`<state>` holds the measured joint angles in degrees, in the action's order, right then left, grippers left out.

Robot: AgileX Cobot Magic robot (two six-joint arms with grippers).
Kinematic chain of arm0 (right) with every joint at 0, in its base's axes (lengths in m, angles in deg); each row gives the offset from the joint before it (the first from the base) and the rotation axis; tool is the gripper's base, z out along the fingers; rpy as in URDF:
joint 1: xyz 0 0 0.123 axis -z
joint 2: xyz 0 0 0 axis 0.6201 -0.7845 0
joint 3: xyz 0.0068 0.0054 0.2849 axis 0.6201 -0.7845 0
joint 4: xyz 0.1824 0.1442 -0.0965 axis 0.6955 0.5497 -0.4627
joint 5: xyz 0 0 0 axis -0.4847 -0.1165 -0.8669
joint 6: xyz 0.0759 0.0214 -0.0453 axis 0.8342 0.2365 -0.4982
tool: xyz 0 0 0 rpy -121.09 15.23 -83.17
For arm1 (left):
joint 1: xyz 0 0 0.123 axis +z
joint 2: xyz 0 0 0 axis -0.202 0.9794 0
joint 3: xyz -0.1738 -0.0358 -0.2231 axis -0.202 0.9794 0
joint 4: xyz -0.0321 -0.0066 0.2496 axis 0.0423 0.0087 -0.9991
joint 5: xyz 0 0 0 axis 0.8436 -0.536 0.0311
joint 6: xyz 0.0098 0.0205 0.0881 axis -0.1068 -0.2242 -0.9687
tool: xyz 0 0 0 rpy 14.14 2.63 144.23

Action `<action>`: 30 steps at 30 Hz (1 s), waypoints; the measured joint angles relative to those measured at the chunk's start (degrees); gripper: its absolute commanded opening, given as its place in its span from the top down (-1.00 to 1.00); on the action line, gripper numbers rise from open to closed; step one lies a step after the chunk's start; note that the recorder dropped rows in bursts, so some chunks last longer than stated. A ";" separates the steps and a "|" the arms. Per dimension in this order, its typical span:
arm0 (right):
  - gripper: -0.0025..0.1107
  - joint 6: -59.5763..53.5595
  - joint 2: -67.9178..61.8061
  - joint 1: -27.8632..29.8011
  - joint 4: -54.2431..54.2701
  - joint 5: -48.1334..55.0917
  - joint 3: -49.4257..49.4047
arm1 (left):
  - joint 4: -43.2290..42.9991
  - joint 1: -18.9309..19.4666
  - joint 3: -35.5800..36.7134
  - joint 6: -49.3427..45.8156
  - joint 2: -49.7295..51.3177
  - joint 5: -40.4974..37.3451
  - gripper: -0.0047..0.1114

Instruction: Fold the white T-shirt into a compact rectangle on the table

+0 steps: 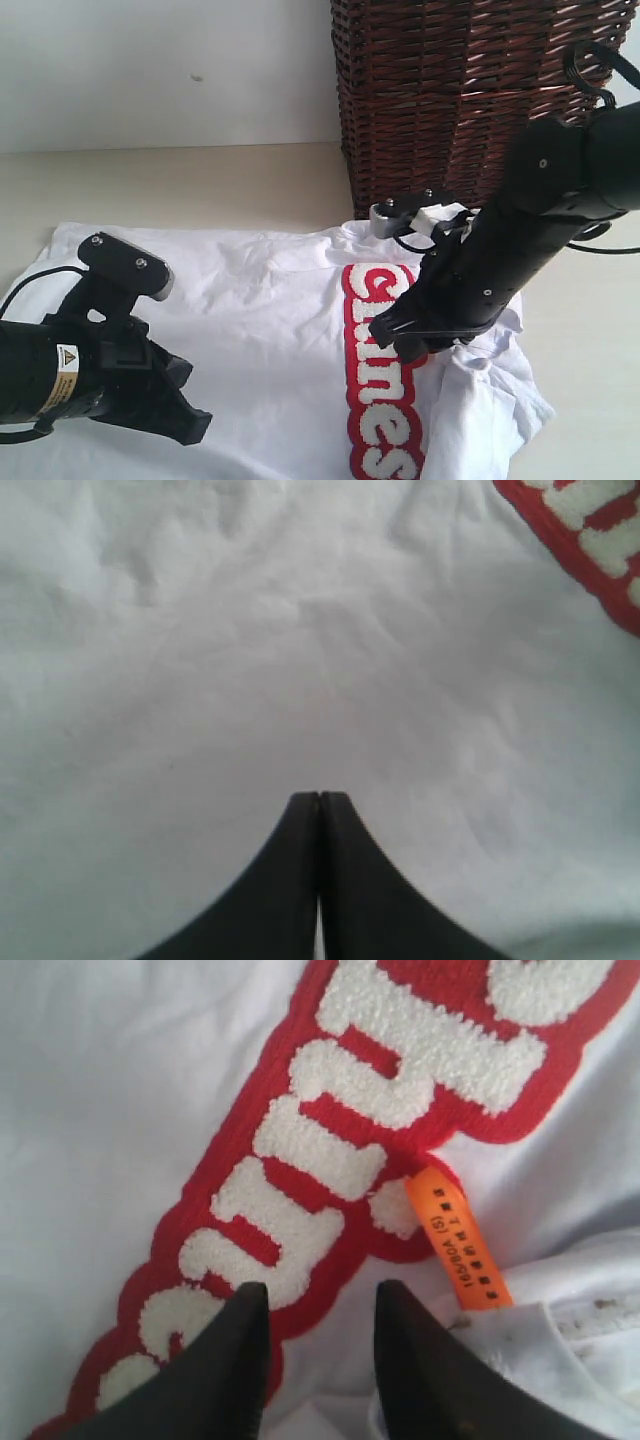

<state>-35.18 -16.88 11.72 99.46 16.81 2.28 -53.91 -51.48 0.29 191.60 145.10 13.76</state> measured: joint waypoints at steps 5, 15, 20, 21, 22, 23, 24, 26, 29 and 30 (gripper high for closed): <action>0.30 2.45 3.71 0.00 -4.06 6.78 2.47 | 0.00 0.00 0.00 0.00 0.00 0.00 0.92; 0.30 15.32 17.96 0.00 -9.20 19.19 -2.98 | 0.00 0.00 0.00 0.00 0.00 0.00 0.92; 0.30 17.18 20.93 0.00 -7.84 13.01 -15.73 | 0.00 0.00 0.00 0.00 0.00 0.00 0.92; 0.30 16.75 21.05 0.00 -6.49 9.89 -17.99 | 0.00 0.00 0.00 0.00 0.00 0.00 0.92; 0.29 15.85 21.10 0.00 -4.95 6.57 -19.94 | 0.00 0.00 0.00 0.00 0.00 0.00 0.92; 0.27 14.99 21.10 0.00 -3.71 3.91 -21.28 | 0.00 0.00 0.00 0.00 0.00 0.00 0.92; 0.23 14.12 21.10 0.00 -2.59 1.00 -22.70 | 0.00 0.00 0.00 0.00 0.00 0.00 0.92; 0.16 13.23 21.10 0.00 -1.49 -2.75 -24.53 | 0.00 0.00 0.00 0.00 0.00 0.00 0.92; 0.06 12.85 21.10 0.00 -0.81 -6.34 -26.46 | 0.00 0.00 0.00 0.00 0.00 0.00 0.92; 0.05 12.75 21.10 0.00 -0.47 -7.32 -27.10 | 0.00 0.00 0.00 0.00 0.00 0.00 0.92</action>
<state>-22.43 4.22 11.72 98.99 9.49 -24.82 -53.91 -51.48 0.29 191.60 145.10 13.76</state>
